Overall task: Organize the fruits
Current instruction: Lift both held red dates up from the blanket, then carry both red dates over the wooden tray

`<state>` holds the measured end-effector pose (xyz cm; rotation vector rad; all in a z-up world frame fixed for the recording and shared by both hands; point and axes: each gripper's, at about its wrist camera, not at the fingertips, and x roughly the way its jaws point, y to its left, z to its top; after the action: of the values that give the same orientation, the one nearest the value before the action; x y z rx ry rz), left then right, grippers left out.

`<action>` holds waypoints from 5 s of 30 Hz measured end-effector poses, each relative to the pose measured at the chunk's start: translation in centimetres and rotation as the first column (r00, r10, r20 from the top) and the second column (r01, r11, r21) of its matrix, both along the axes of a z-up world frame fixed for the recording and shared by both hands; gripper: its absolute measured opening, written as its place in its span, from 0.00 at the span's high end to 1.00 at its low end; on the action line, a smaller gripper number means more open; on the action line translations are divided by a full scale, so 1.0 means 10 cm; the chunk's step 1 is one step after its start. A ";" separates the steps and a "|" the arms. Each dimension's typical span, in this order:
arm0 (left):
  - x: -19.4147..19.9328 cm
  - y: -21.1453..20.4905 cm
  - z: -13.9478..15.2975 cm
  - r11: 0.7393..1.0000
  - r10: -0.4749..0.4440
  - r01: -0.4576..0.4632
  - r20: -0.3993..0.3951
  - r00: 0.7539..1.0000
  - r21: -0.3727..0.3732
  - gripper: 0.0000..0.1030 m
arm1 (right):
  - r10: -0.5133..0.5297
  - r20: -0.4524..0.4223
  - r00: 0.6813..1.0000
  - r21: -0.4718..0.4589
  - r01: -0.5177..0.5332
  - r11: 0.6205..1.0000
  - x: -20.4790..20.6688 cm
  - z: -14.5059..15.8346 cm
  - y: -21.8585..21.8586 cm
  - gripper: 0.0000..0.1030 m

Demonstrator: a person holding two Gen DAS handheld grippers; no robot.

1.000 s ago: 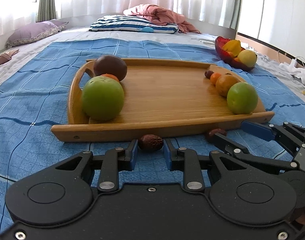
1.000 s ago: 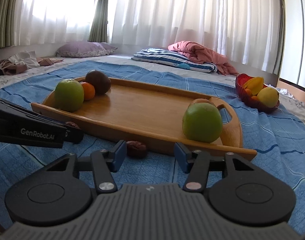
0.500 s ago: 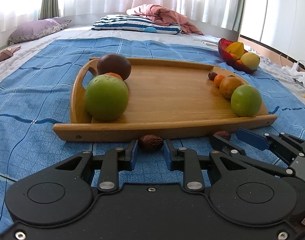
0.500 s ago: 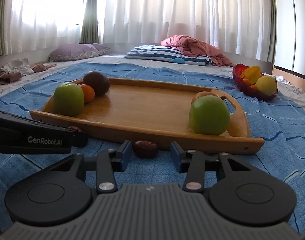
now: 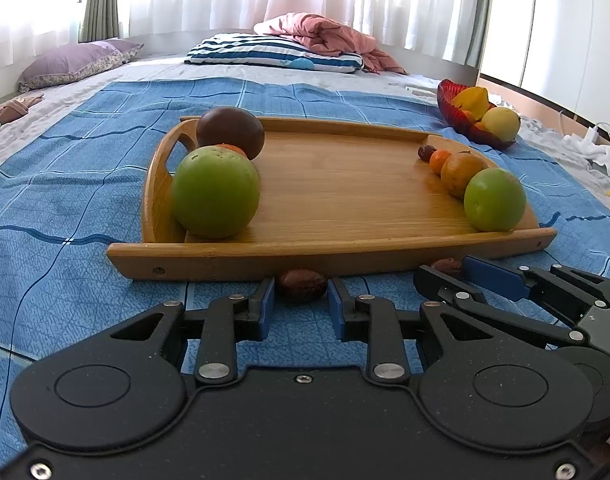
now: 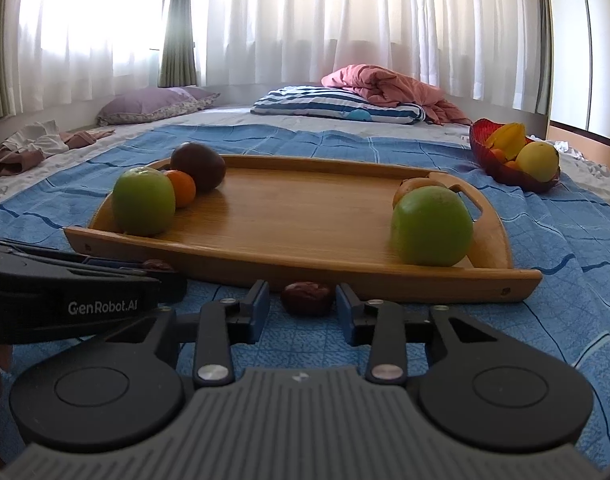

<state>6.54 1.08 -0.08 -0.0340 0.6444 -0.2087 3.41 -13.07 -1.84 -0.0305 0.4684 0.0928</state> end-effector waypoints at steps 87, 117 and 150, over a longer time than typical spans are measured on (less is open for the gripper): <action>0.43 -0.14 0.93 0.999 -0.047 0.048 0.061 0.997 -0.023 0.75 | -0.068 0.095 0.993 0.121 0.056 0.991 0.34 0.81 -0.23 0.67; 1.59 -0.21 0.59 0.997 -0.056 0.050 -0.116 0.992 -0.055 0.75 | 0.007 -0.161 0.987 0.235 0.032 0.971 1.49 0.61 -0.50 0.67; 1.90 -0.44 0.36 0.999 -0.039 0.039 -0.174 0.984 -0.001 0.75 | 0.026 -0.320 0.947 0.217 0.047 0.975 1.88 0.47 -0.65 0.66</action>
<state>25.50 -3.37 3.47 -0.0373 0.8205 -0.2446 22.22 -19.52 2.90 0.2102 0.7828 0.1400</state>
